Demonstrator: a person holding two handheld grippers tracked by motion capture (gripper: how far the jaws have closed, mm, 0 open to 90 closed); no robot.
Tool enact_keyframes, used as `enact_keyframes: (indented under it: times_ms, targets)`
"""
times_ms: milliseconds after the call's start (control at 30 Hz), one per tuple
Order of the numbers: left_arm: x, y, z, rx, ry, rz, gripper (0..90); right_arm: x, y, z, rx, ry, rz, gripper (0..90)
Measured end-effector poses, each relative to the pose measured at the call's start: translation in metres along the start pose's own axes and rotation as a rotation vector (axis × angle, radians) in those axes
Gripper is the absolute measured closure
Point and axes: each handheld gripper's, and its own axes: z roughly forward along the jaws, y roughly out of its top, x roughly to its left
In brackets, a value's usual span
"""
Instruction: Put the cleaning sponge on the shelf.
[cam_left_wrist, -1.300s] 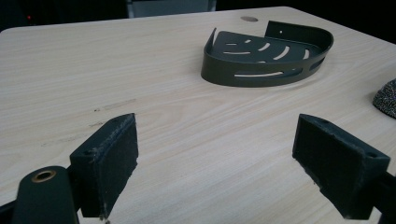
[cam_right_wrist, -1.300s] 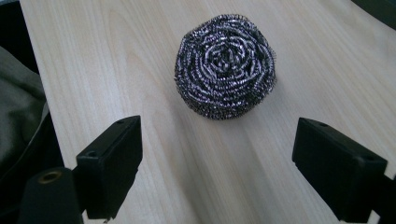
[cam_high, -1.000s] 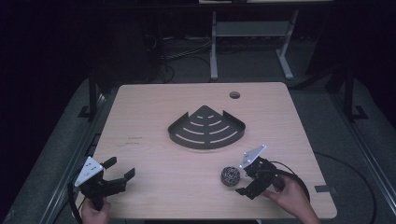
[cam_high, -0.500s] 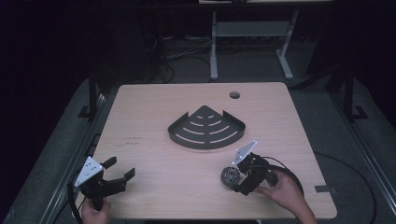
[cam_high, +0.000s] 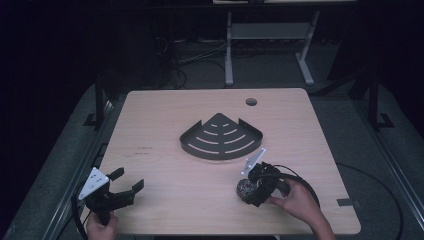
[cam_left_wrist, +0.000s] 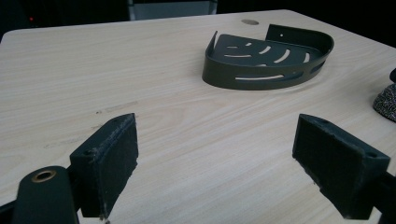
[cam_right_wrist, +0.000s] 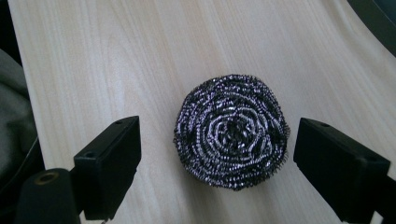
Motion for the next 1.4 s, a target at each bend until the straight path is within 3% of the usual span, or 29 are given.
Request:
enact_keyframes:
  times_ms: [567, 867, 1033, 1400]
  targets:
    - [-0.001, 0.001, 0.0, -0.003, -0.002, -0.004, 13.7, -0.005, 0.004, 0.014, 0.069, 0.007, 0.001, 15.8]
    - [0.0, 0.001, 0.0, -0.003, -0.001, -0.004, 13.7, -0.006, 0.005, 0.018, 0.092, 0.006, -0.004, 21.8]
    - [0.0, 0.001, 0.0, -0.002, -0.001, -0.003, 13.7, -0.005, 0.006, 0.017, 0.099, 0.003, -0.01, 30.1]
    - [0.0, 0.001, 0.0, -0.003, 0.0, -0.005, 13.7, -0.005, 0.005, 0.016, 0.099, 0.008, -0.015, 33.4]
